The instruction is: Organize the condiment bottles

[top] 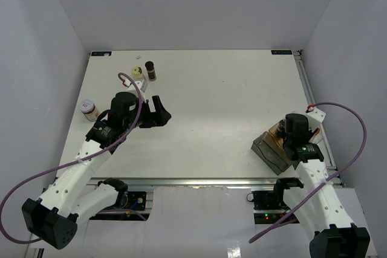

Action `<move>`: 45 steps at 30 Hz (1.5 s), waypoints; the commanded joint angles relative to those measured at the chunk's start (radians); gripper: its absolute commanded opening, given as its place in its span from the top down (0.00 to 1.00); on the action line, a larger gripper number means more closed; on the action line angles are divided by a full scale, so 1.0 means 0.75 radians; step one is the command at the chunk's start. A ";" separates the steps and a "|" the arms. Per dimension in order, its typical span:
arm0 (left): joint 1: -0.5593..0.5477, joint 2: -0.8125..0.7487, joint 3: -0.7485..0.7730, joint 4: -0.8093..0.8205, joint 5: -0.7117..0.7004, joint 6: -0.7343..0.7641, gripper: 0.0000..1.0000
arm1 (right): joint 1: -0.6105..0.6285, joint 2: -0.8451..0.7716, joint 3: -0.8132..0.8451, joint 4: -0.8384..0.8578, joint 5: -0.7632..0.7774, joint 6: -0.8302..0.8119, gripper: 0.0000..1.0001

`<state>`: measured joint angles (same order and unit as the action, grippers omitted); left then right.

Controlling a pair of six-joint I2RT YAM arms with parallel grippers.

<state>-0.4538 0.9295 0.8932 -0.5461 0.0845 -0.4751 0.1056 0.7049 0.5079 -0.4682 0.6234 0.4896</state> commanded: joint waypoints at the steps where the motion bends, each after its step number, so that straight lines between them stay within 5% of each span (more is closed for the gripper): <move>1: 0.004 -0.029 0.034 -0.002 -0.019 0.010 0.02 | -0.028 0.009 0.000 0.085 -0.001 0.010 0.89; 19: 0.002 -0.033 0.024 0.007 -0.003 -0.001 0.02 | -0.067 0.026 -0.050 0.171 -0.070 -0.017 0.45; 34: 0.004 -0.033 0.031 0.015 -0.011 -0.006 0.02 | -0.070 0.003 -0.020 0.145 -0.125 -0.030 0.35; 45: 0.004 0.118 0.132 0.014 -0.022 -0.023 0.02 | -0.069 -0.007 0.285 -0.045 -0.189 0.024 0.31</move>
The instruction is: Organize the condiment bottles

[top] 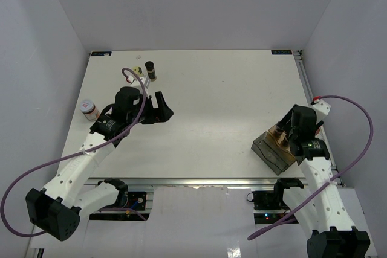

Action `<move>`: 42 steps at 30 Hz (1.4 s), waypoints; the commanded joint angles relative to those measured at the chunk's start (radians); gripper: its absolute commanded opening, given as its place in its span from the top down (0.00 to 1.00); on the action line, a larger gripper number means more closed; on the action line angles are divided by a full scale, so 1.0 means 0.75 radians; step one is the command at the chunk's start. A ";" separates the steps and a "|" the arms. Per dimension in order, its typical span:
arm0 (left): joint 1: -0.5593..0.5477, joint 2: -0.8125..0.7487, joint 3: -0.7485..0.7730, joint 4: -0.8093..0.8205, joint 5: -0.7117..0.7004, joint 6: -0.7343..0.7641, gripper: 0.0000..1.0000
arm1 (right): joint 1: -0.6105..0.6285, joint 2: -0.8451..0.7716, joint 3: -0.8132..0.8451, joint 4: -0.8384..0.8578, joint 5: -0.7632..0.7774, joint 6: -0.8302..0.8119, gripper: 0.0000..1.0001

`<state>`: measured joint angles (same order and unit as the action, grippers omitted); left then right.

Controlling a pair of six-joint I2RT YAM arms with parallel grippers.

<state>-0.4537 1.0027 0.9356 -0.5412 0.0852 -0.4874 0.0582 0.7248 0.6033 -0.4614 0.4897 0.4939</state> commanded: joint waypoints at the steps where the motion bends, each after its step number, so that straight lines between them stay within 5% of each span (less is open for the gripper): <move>1: 0.004 0.030 0.083 0.005 -0.033 -0.005 0.02 | -0.007 -0.032 0.190 -0.067 -0.011 0.014 0.30; 5: 0.007 0.066 0.105 0.015 -0.067 -0.003 0.02 | -0.006 -0.005 0.325 -0.114 -0.067 0.004 0.30; 18: 0.116 0.147 0.148 0.028 -0.004 -0.026 0.02 | 0.101 0.395 0.566 0.163 -0.911 -0.263 0.27; 26: 0.208 0.111 0.176 0.010 -0.046 0.003 0.02 | 0.423 0.795 0.840 0.396 -0.942 -0.451 0.25; 33: 0.253 0.129 0.156 0.075 -0.078 -0.010 0.02 | 0.512 1.046 0.999 0.658 -0.995 -0.509 0.26; 42: 0.365 0.458 0.455 0.083 -0.257 0.032 0.06 | 0.552 1.134 1.170 0.448 -0.979 -0.566 0.27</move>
<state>-0.2057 1.2539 1.1559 -0.5033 -0.0056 -0.4899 0.4645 1.6316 1.4352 -0.0917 -0.2396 0.1162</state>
